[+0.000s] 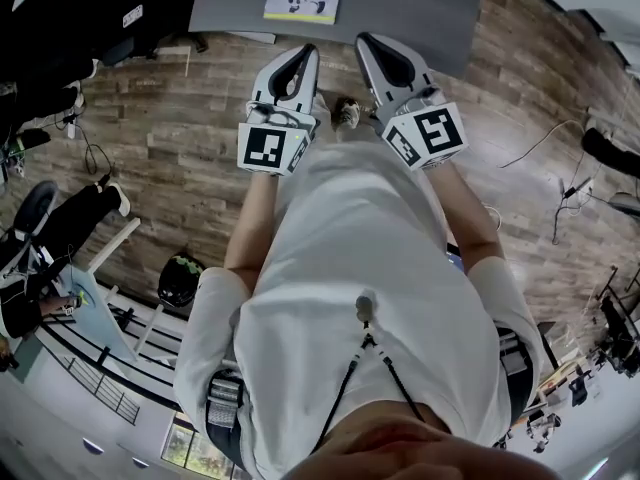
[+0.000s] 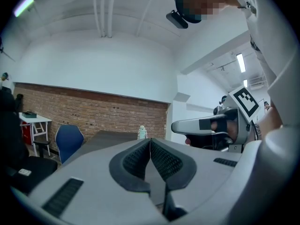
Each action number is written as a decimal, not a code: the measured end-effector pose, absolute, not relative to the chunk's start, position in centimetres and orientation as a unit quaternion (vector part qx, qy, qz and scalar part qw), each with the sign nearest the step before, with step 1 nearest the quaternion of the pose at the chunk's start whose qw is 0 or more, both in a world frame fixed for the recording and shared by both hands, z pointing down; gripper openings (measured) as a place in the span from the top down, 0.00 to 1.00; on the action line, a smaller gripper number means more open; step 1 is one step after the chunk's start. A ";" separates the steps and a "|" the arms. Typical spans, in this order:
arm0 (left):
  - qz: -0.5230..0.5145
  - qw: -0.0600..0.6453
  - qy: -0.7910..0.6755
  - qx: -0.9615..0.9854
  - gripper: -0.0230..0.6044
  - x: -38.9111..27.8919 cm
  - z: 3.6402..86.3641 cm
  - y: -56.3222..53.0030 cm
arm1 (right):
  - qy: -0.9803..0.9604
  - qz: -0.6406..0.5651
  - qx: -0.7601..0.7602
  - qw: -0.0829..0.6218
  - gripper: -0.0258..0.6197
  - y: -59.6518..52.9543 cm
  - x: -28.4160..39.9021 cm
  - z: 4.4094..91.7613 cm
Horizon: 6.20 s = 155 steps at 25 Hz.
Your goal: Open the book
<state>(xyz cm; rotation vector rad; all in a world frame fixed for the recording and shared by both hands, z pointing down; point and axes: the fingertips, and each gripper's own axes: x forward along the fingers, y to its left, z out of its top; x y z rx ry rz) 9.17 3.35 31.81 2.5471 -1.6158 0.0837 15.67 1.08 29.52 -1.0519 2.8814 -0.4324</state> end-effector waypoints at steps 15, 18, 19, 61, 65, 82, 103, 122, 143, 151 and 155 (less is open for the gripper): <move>0.098 0.116 -0.498 0.854 0.92 6.0 42.9 -6.5 | 0.902 -0.162 -0.399 -0.017 0.90 -7.0 12.8 34.7; 0.112 0.126 -0.488 0.856 0.92 5.6 44.6 -8.1 | 0.896 -0.170 -0.410 -0.022 0.90 -8.4 12.2 35.5; 0.117 0.130 -0.485 0.857 0.92 5.4 45.4 -8.5 | 0.894 -0.172 -0.414 -0.024 0.90 -8.8 11.9 35.9; 0.353 0.138 -0.441 0.813 0.76 8.5 67.9 -15.5 | 0.836 -0.253 -0.484 -0.056 0.90 -13.0 15.4 46.4; 0.353 0.138 -0.448 0.810 0.78 8.4 68.0 -15.4 | 0.834 -0.254 -0.487 -0.056 0.90 -12.7 15.6 46.7; 0.363 0.115 -0.454 0.805 0.88 8.4 67.3 -14.6 | 0.829 -0.247 -0.499 -0.053 0.90 -11.4 16.5 46.2; 0.384 0.103 -0.473 0.786 0.88 6.7 67.2 -14.3 | 0.828 -0.237 -0.506 -0.052 0.90 -11.2 16.0 45.5; 0.357 0.124 -0.448 0.810 0.92 4.6 64.7 -14.0 | 0.826 -0.219 -0.516 -0.055 0.90 -10.3 14.8 44.5; 0.311 0.166 -0.401 0.846 0.92 -3.4 60.9 -16.1 | 0.822 -0.213 -0.526 -0.050 0.90 -16.1 5.4 43.3; 0.300 0.178 -0.404 0.846 0.92 -6.8 60.5 -16.5 | 0.825 -0.206 -0.523 -0.056 0.90 -17.1 2.1 42.8; 0.298 0.183 -0.408 0.843 0.92 -8.6 60.3 -16.7 | 0.826 -0.205 -0.522 -0.057 0.90 -17.4 0.8 42.5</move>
